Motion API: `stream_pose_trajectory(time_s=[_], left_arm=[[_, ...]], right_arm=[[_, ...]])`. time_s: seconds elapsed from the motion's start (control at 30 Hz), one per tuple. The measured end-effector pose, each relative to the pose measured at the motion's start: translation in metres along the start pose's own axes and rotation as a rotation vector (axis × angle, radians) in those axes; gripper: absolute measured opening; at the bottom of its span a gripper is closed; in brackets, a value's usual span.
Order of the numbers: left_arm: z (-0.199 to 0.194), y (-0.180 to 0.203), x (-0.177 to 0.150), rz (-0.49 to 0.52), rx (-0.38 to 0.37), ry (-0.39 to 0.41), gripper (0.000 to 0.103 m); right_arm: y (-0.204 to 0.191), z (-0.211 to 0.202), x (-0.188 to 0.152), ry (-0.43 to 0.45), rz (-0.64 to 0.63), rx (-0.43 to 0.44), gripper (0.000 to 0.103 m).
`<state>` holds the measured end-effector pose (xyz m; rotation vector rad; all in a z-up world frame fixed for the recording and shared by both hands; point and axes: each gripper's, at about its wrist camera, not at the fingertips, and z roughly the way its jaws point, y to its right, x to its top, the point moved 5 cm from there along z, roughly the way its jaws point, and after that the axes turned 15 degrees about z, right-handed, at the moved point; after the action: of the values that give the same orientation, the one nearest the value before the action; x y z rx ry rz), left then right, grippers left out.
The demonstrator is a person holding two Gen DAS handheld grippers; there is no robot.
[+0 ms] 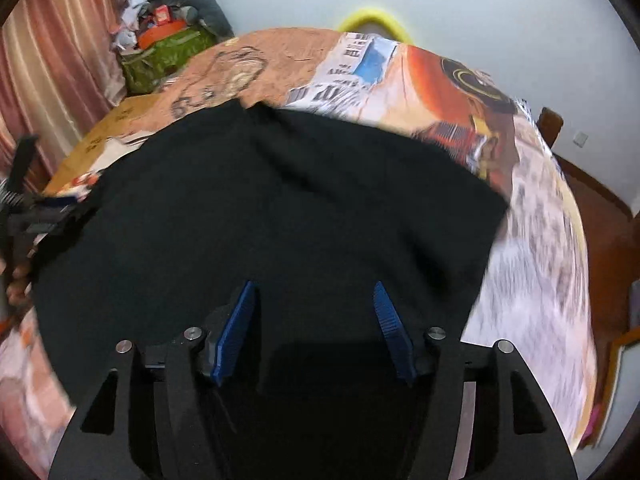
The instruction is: Fold small clothes
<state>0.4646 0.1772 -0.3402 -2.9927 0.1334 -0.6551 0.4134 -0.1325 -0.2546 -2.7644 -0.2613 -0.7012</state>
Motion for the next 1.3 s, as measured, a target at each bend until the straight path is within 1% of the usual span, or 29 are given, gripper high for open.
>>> stream_pose_trajectory(time_s=[0.1, 0.13, 0.17, 0.2, 0.23, 0.27, 0.3, 0.37, 0.47, 0.5, 0.57, 0.6, 0.63, 0.7, 0.73, 0.83, 0.87, 0.9, 0.93, 0.97, 1.0, 1.03, 1.07, 1.1, 1.13, 1.17, 1.23, 1.3], left_arm=[[-0.001, 0.003, 0.001, 0.028, 0.025, 0.012, 0.102], [-0.001, 0.004, 0.000, 0.031, 0.033, 0.016, 0.102], [-0.002, 0.004, 0.000, 0.031, 0.040, 0.021, 0.102], [-0.003, 0.004, 0.000, 0.029, 0.041, 0.023, 0.102], [-0.003, 0.003, 0.000, 0.026, 0.039, 0.023, 0.102], [-0.003, 0.002, -0.001, 0.016, 0.033, 0.020, 0.102], [-0.003, 0.001, -0.001, 0.009, 0.030, 0.017, 0.102], [-0.007, 0.000, -0.003, -0.002, 0.030, 0.008, 0.102], [-0.017, 0.000, -0.011, -0.001, 0.033, 0.001, 0.101], [-0.022, 0.000, -0.015, 0.001, 0.035, 0.001, 0.101], [-0.032, 0.000, -0.025, 0.006, 0.034, 0.001, 0.101], [-0.037, -0.001, -0.031, 0.007, 0.036, 0.004, 0.101], [-0.043, -0.002, -0.036, 0.006, 0.038, 0.007, 0.101], [-0.052, -0.005, -0.046, -0.009, 0.029, 0.007, 0.101], [-0.056, -0.006, -0.050, -0.018, 0.019, 0.006, 0.101], [-0.063, -0.005, -0.063, -0.046, -0.010, 0.000, 0.100], [-0.065, -0.004, -0.067, -0.045, -0.017, 0.002, 0.094], [-0.066, -0.002, -0.071, -0.045, -0.029, 0.004, 0.083], [-0.066, 0.000, -0.076, -0.052, -0.048, 0.002, 0.076], [-0.067, 0.001, -0.078, -0.064, -0.068, 0.004, 0.063], [-0.069, 0.003, -0.081, -0.077, -0.085, 0.013, 0.049], [-0.071, 0.004, -0.082, -0.079, -0.085, 0.016, 0.042], [-0.074, 0.007, -0.083, -0.072, -0.085, 0.016, 0.025], [-0.077, 0.011, -0.084, -0.063, -0.091, 0.016, 0.012], [-0.078, 0.015, -0.085, -0.053, -0.087, 0.011, 0.010], [-0.080, 0.017, -0.086, -0.042, -0.074, 0.010, 0.008], [-0.085, 0.021, -0.090, -0.024, -0.058, 0.010, 0.005], [-0.090, 0.024, -0.097, -0.022, -0.067, 0.004, 0.003]], right_arm=[[0.010, 0.009, 0.040, 0.005, 0.005, -0.103, 0.054], [0.012, 0.005, 0.052, 0.035, 0.004, -0.147, 0.054], [0.014, -0.006, 0.068, 0.103, -0.005, -0.206, 0.055], [0.014, -0.015, 0.075, 0.146, -0.008, -0.226, 0.057], [0.016, -0.029, 0.083, 0.196, 0.007, -0.225, 0.057], [0.018, -0.041, 0.086, 0.221, 0.040, -0.201, 0.057], [0.020, -0.054, 0.086, 0.236, 0.083, -0.153, 0.057], [0.023, -0.074, 0.072, 0.242, 0.119, -0.080, 0.059], [0.023, -0.090, 0.036, 0.223, 0.098, -0.063, 0.060], [0.024, -0.093, 0.019, 0.209, 0.097, -0.060, 0.063], [0.029, -0.088, -0.008, 0.164, 0.103, -0.057, 0.064], [0.033, -0.088, -0.030, 0.138, 0.115, -0.050, 0.064], [0.035, -0.086, -0.041, 0.119, 0.126, -0.044, 0.064], [0.040, -0.082, -0.076, 0.048, 0.159, -0.016, 0.064], [0.041, -0.079, -0.081, 0.031, 0.174, -0.010, 0.064], [0.035, -0.085, -0.102, 0.045, 0.185, 0.004, 0.064], [0.033, -0.086, -0.108, 0.040, 0.194, 0.022, 0.064], [0.032, -0.086, -0.110, 0.034, 0.217, 0.045, 0.064], [0.031, -0.083, -0.110, 0.023, 0.228, 0.060, 0.063], [0.030, -0.081, -0.111, 0.015, 0.235, 0.073, 0.055], [0.029, -0.081, -0.113, 0.017, 0.241, 0.073, 0.049], [0.029, -0.079, -0.112, 0.018, 0.247, 0.066, 0.037], [0.030, -0.078, -0.111, 0.015, 0.254, 0.071, 0.022], [0.031, -0.076, -0.110, 0.004, 0.272, 0.088, 0.017], [0.032, -0.075, -0.109, -0.004, 0.285, 0.100, 0.016], [0.034, -0.075, -0.107, -0.004, 0.291, 0.107, 0.012], [0.034, -0.079, -0.111, 0.000, 0.292, 0.111, 0.010], [0.037, -0.085, -0.109, 0.013, 0.288, 0.112, 0.009]])
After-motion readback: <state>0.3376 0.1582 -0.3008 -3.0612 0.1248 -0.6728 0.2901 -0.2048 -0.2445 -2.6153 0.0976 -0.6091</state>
